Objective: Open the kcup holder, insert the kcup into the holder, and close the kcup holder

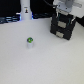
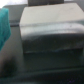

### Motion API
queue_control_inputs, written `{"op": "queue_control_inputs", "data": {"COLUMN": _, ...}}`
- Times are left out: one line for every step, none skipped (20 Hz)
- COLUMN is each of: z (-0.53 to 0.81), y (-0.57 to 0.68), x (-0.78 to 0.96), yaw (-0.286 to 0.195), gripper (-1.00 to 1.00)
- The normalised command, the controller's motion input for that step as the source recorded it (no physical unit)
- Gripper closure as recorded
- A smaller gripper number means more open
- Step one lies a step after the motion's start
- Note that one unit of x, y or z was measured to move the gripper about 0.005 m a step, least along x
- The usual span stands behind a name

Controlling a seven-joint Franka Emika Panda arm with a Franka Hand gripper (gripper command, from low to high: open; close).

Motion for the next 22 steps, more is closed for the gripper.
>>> {"op": "queue_control_inputs", "data": {"z": -0.39, "y": 0.03, "x": -0.28, "yaw": 0.027, "gripper": -1.0}}
{"op": "queue_control_inputs", "data": {"z": -0.48, "y": 0.05, "x": -0.28, "yaw": 0.021, "gripper": -1.0}}
{"op": "queue_control_inputs", "data": {"z": -0.41, "y": 0.04, "x": -0.27, "yaw": 0.015, "gripper": -1.0}}
{"op": "queue_control_inputs", "data": {"z": -0.35, "y": 0.04, "x": -0.28, "yaw": 0.011, "gripper": -1.0}}
{"op": "queue_control_inputs", "data": {"z": -0.22, "y": 0.07, "x": -0.23, "yaw": -0.001, "gripper": -1.0}}
{"op": "queue_control_inputs", "data": {"z": -0.17, "y": 0.1, "x": -0.19, "yaw": -0.008, "gripper": -1.0}}
{"op": "queue_control_inputs", "data": {"z": -0.12, "y": 0.08, "x": -0.14, "yaw": -0.025, "gripper": 1.0}}
{"op": "queue_control_inputs", "data": {"z": -0.01, "y": 0.04, "x": -0.07, "yaw": -0.015, "gripper": 1.0}}
{"op": "queue_control_inputs", "data": {"z": 0.0, "y": 0.01, "x": -0.01, "yaw": -0.007, "gripper": 1.0}}
{"op": "queue_control_inputs", "data": {"z": 0.0, "y": 0.0, "x": 0.0, "yaw": -0.004, "gripper": 1.0}}
{"op": "queue_control_inputs", "data": {"z": 0.0, "y": 0.0, "x": 0.01, "yaw": -0.005, "gripper": 1.0}}
{"op": "queue_control_inputs", "data": {"z": 0.0, "y": 0.0, "x": 0.01, "yaw": 0.0, "gripper": 1.0}}
{"op": "queue_control_inputs", "data": {"z": 0.0, "y": 0.0, "x": 0.02, "yaw": -0.004, "gripper": 1.0}}
{"op": "queue_control_inputs", "data": {"z": 0.01, "y": 0.01, "x": 0.02, "yaw": -0.003, "gripper": 1.0}}
{"op": "queue_control_inputs", "data": {"z": 0.02, "y": 0.01, "x": 0.03, "yaw": -0.004, "gripper": 1.0}}
{"op": "queue_control_inputs", "data": {"z": 0.02, "y": 0.02, "x": 0.03, "yaw": -0.005, "gripper": 1.0}}
{"op": "queue_control_inputs", "data": {"z": 0.01, "y": 0.01, "x": 0.03, "yaw": -0.004, "gripper": 1.0}}
{"op": "queue_control_inputs", "data": {"z": 0.01, "y": 0.01, "x": 0.03, "yaw": -0.006, "gripper": 1.0}}
{"op": "queue_control_inputs", "data": {"z": 0.01, "y": 0.01, "x": 0.05, "yaw": -0.007, "gripper": 1.0}}
{"op": "queue_control_inputs", "data": {"z": 0.01, "y": 0.01, "x": 0.03, "yaw": -0.006, "gripper": 1.0}}
{"op": "queue_control_inputs", "data": {"z": 0.02, "y": 0.02, "x": 0.03, "yaw": -0.003, "gripper": 1.0}}
{"op": "queue_control_inputs", "data": {"z": 0.01, "y": 0.04, "x": 0.01, "yaw": 0.001, "gripper": 1.0}}
